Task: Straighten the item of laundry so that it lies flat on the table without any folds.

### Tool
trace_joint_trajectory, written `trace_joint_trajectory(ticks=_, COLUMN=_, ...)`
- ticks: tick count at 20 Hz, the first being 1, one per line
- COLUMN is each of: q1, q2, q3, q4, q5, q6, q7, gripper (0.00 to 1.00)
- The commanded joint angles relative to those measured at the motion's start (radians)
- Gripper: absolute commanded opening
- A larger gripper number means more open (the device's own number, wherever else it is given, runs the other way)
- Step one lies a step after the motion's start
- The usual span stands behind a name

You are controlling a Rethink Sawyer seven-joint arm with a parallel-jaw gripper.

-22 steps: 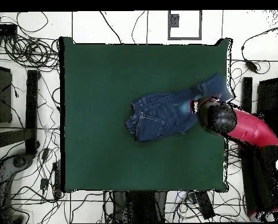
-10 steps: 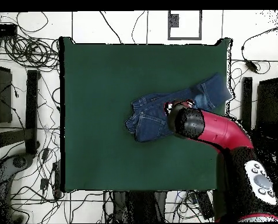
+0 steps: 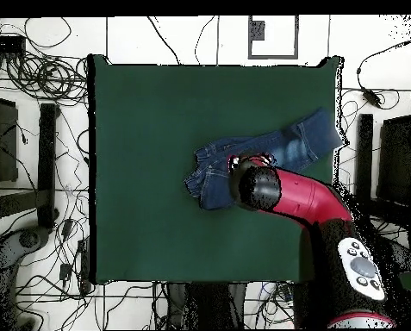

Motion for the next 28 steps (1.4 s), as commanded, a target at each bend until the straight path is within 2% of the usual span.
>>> trace_joint_trajectory(ticks=1, q1=0.055, q2=0.053, q3=-0.007, q4=0.127, q5=0.066, q6=-0.09, q7=0.305, gripper=1.0)
trace_joint_trajectory(ticks=7, q1=0.093, q2=0.066, q3=-0.042, q4=0.145, q5=0.107, q6=-0.141, q7=0.339, gripper=1.0)
trace_joint_trajectory(ticks=9, q1=0.118, q2=0.067, q3=-0.074, q4=0.155, q5=0.151, q6=-0.148, q7=0.383, gripper=1.0)
trace_joint_trajectory(ticks=14, q1=0.241, q2=0.087, q3=-0.233, q4=0.21, q5=0.383, q6=-0.243, q7=0.614, gripper=1.0)
trace_joint_trajectory(ticks=17, q1=0.258, q2=0.096, q3=-0.24, q4=0.262, q5=0.521, q6=-0.318, q7=0.714, gripper=1.0)
trace_joint_trajectory(ticks=18, q1=0.288, q2=0.101, q3=-0.273, q4=0.267, q5=0.567, q6=-0.334, q7=0.743, gripper=1.0)
trace_joint_trajectory(ticks=20, q1=0.331, q2=0.097, q3=-0.307, q4=0.287, q5=0.654, q6=-0.282, q7=0.801, gripper=1.0)
trace_joint_trajectory(ticks=23, q1=0.363, q2=0.103, q3=-0.327, q4=0.293, q5=0.746, q6=-0.293, q7=0.859, gripper=1.0)
trace_joint_trajectory(ticks=26, q1=0.348, q2=0.105, q3=-0.326, q4=0.294, q5=0.755, q6=-0.307, q7=0.869, gripper=1.0)
trace_joint_trajectory(ticks=28, q1=0.308, q2=0.1, q3=-0.295, q4=0.298, q5=0.724, q6=-0.33, q7=0.866, gripper=1.0)
